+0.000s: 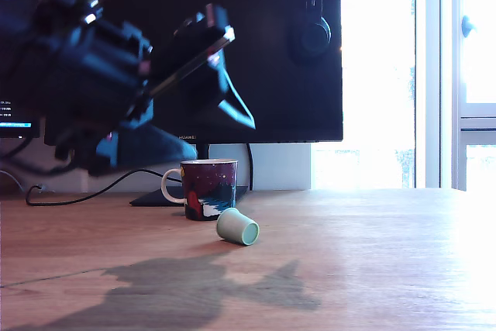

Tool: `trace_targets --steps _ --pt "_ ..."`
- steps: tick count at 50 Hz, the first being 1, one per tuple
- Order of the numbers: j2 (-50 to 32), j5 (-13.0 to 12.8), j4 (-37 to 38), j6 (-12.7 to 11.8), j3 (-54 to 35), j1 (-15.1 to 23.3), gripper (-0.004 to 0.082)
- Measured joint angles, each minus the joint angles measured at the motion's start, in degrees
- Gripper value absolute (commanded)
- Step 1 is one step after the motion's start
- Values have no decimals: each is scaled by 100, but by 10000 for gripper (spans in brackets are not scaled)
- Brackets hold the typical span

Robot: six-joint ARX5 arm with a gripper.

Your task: Pick up the coffee capsules from the table one by one and drop them inside the nearest coffee cup

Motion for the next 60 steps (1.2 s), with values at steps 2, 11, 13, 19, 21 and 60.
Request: trace_targets --steps 2,11,13,19,21,60 --pt "94 -181 -24 -103 103 -57 622" --pt "901 -1104 -70 -345 640 -431 621" --pt "1069 -1331 -129 -348 778 -529 621" --pt "1499 -1963 -540 -614 1327 -710 621" --pt "1637 -2120 -693 -702 1537 -732 621" --pt "2592 -2199 -1648 -2122 2393 -85 621"
